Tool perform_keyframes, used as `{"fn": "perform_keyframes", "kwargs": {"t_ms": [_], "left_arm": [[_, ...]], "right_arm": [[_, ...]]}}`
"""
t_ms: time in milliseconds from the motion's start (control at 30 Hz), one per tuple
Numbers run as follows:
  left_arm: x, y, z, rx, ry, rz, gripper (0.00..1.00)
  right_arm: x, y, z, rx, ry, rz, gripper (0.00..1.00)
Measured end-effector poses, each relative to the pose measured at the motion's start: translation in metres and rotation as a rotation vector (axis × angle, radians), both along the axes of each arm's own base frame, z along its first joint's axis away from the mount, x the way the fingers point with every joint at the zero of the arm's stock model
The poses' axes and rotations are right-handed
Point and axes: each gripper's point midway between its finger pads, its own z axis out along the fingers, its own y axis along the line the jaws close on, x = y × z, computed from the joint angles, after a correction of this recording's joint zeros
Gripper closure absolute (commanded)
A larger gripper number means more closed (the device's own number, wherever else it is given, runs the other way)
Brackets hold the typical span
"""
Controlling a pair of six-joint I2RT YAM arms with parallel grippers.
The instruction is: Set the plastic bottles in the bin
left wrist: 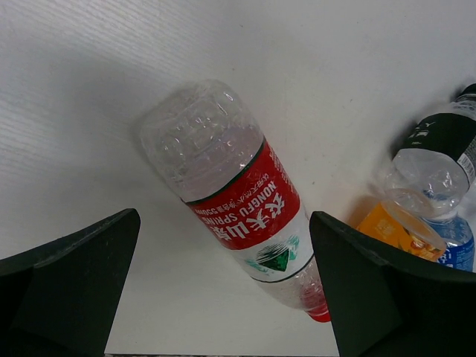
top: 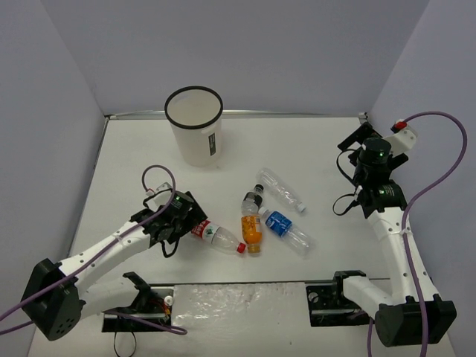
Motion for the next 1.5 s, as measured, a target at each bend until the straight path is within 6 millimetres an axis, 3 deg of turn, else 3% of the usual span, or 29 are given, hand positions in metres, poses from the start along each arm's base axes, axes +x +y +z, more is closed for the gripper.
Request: {"fn": "perform_keyframes", "kwargs": {"t_ms": [233, 500, 700, 900, 1133, 1300, 1400, 1500], "left_arm": [[0.012, -0.014, -0.015, 0.003, -0.01, 0.054, 0.03], [0.012, -0.004, -0.042, 0.073, 0.051, 0.144, 0.03], [0.014, 0.0, -0.04, 0.07, 0.036, 0.189, 0.41], [0.016, 0.001, -0.039, 0.07, 0.024, 0.199, 0.49], [0.019, 0.003, -0.038, 0.09, 0.021, 0.203, 0.84], [0.022, 0.025, -0.011, 0.188, -0.031, 0.248, 0.97], [0.027, 0.045, 0.03, 0.207, -0.153, 0.291, 1.0], [0.034, 0.063, 0.086, 0.199, -0.322, 0.315, 1.0]], "right_arm": [[0.0, -0.001, -0.006, -0.006, 0.016, -0.002, 0.0], [-0.004, -0.009, -0.007, -0.024, 0.02, -0.044, 0.0], [-0.013, -0.015, -0.006, -0.034, 0.011, -0.084, 0.0], [-0.015, -0.018, -0.006, -0.039, 0.009, -0.099, 0.0], [-0.015, -0.019, -0.005, -0.042, 0.009, -0.106, 0.0], [-0.015, -0.019, -0.005, -0.042, 0.009, -0.106, 0.0], [-0.015, -0.019, -0.005, -0.045, 0.01, -0.103, 0.0], [-0.012, -0.015, -0.004, -0.05, 0.01, -0.069, 0.0]]}}
